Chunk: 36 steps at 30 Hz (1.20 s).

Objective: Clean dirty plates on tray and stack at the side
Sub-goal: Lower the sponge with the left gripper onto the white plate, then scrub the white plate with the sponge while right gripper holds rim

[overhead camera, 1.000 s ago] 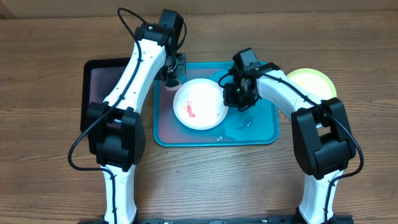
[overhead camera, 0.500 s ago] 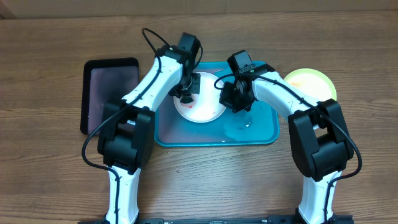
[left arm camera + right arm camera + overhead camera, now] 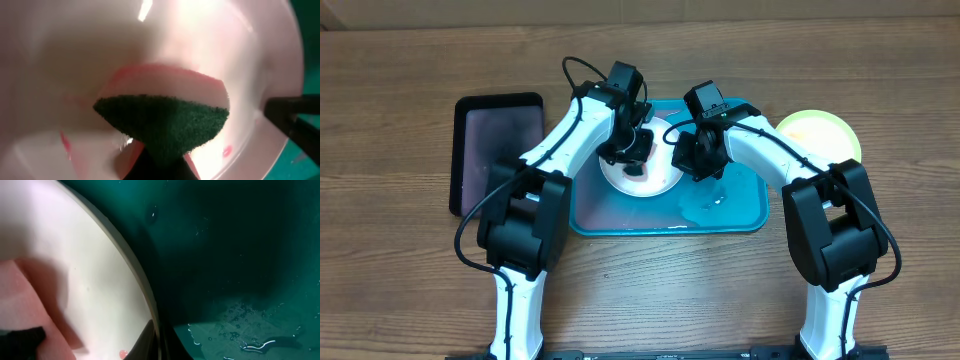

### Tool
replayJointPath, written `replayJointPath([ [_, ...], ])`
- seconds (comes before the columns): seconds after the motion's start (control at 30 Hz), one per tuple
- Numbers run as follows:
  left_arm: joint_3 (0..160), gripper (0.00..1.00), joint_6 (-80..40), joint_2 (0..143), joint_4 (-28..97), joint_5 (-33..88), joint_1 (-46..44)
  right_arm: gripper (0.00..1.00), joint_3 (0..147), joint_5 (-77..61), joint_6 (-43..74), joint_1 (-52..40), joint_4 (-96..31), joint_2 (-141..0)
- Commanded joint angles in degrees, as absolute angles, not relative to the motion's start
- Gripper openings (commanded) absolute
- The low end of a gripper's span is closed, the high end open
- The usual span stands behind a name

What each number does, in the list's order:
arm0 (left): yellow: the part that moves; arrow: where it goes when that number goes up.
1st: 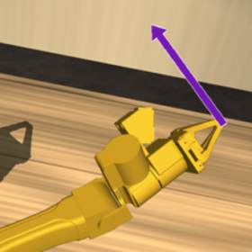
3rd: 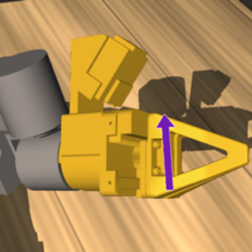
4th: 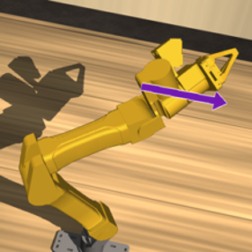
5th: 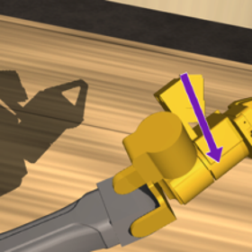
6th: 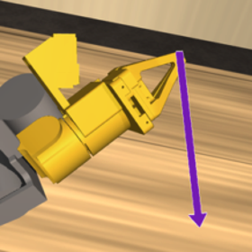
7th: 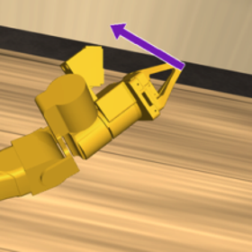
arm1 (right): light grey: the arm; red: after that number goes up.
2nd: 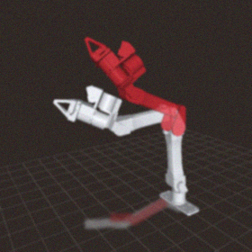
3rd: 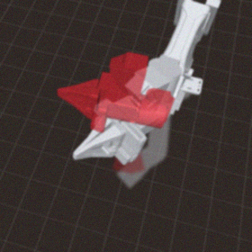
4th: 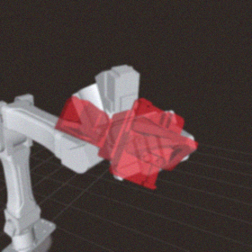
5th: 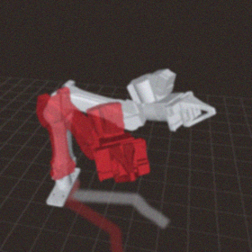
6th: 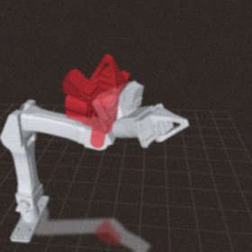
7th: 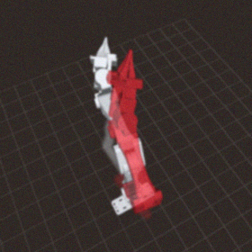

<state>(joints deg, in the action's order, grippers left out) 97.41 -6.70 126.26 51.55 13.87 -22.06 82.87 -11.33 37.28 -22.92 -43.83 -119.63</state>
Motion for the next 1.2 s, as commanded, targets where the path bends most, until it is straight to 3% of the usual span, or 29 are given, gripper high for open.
replayJointPath([
  [0.0, 96.9, 0.04, -12.3, 126.0, 48.9, 7.0, -22.1, 0.04, 81.6, -8.4, 37.5, -23.2, -43.8, -119.9],
  [0.2, 96.8, 0.04, -22.5, 126.2, 46.3, -11.9, -22.1, 0.04, 81.6, -8.4, 37.5, -23.2, -43.8, -119.9],
  [0.33, 96.3, 0.04, -22.7, 126.3, 47.4, -14.0, -22.2, 0.04, 81.6, -8.4, 37.3, -23.2, -43.8, -119.9],
  [0.6, 95.8, 0.04, -9.2, 126.3, 56.4, 0.8, -23.2, 0.04, 81.6, -8.4, 37.1, -23.2, -43.8, -119.9],
  [0.7, 95.8, 0.04, 0.6, 126.3, 55.7, 14.2, -24.4, 0.04, 81.6, -8.6, 37.1, -23.2, -44.0, -119.9],
  [0.8, 95.8, 0.04, 1.0, 126.3, 52.6, 16.4, -24.9, 0.04, 81.6, -8.6, 37.1, -23.4, -44.4, -119.9],
  [1.17, 95.8, 0.04, -12.3, 126.3, 40.9, -6.7, -24.7, 0.04, 81.6, -8.4, 37.1, -24.1, -45.3, -119.9],
])
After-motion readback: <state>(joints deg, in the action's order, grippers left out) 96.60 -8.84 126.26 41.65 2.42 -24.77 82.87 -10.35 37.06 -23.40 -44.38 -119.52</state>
